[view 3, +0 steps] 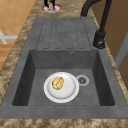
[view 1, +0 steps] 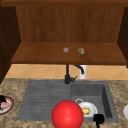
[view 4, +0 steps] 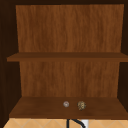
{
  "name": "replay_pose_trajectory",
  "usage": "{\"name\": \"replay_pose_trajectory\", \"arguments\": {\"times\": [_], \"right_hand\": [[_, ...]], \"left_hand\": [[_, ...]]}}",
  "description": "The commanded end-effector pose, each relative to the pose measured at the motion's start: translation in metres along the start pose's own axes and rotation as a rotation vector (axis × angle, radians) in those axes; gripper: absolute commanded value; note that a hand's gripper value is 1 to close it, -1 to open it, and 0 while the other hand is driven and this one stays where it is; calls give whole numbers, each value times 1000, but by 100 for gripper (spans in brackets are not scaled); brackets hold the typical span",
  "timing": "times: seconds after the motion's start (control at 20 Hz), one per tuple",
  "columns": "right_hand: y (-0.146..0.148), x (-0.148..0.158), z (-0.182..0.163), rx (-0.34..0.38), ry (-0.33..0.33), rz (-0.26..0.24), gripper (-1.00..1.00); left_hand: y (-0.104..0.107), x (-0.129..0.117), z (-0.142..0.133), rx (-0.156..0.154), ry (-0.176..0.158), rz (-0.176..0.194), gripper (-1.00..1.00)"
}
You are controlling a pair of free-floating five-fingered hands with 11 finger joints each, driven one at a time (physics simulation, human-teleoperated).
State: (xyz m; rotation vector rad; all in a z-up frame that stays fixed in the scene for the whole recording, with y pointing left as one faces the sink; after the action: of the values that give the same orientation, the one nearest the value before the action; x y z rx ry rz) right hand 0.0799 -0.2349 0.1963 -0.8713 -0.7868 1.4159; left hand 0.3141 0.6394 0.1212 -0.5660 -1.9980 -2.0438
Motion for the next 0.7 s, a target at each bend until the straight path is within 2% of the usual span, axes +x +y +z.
{"name": "replay_pose_trajectory", "arguments": {"times": [0.0, 0.05, 0.1, 0.35, 0.65], "right_hand": [[0, 0, 0, 0, 0, 0, 0], [0, 0, 0, 0, 0, 0, 0], [0, 0, 0, 0, 0, 0, 0], [0, 0, 0, 0, 0, 0, 0], [0, 0, 0, 0, 0, 0, 0]], "left_hand": [[15, -1, 1, -10, -44, 2, 100], [26, 0, 1, -14, -41, 29, 100], [32, 4, 1, -17, -42, 34, 100], [59, 20, 4, -34, -35, 45, 100], [96, 39, 2, -33, -29, 48, 100]]}}
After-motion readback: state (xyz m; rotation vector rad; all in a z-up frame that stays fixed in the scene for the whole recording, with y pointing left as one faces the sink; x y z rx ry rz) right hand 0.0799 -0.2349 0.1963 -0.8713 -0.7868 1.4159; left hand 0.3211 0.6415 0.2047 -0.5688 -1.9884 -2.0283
